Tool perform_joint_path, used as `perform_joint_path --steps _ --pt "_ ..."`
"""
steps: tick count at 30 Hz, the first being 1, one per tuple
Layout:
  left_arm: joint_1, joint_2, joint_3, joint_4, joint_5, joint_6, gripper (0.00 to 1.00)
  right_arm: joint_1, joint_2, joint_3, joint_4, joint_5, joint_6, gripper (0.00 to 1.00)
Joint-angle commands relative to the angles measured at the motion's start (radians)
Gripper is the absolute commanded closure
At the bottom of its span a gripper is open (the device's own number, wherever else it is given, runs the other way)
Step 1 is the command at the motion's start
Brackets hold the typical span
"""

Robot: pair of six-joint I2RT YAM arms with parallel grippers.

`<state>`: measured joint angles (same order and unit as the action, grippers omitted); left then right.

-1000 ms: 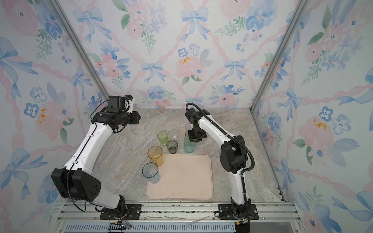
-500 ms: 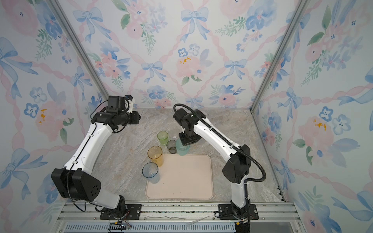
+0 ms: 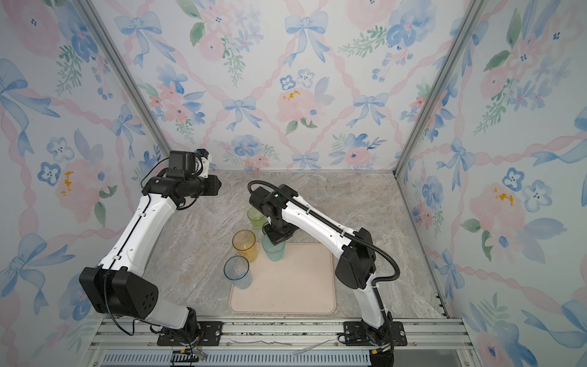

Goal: Place the glasses into the tray
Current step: Place the glass on the tray.

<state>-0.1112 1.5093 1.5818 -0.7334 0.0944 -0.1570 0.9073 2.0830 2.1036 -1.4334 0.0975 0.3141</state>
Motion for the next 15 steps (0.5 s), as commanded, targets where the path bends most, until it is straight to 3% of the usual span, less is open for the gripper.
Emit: perform_joint_path --steps 1,15 --pt "0.005 -0.034 -0.011 -0.008 0.015 0.002 0.67 0.016 0.024 0.034 -0.021 -0.007 -0.008 1.00" --pt "0.004 -0.054 -0.037 -0.009 0.027 -0.004 0.67 0.023 0.079 0.030 0.030 0.011 -0.013 1.00"
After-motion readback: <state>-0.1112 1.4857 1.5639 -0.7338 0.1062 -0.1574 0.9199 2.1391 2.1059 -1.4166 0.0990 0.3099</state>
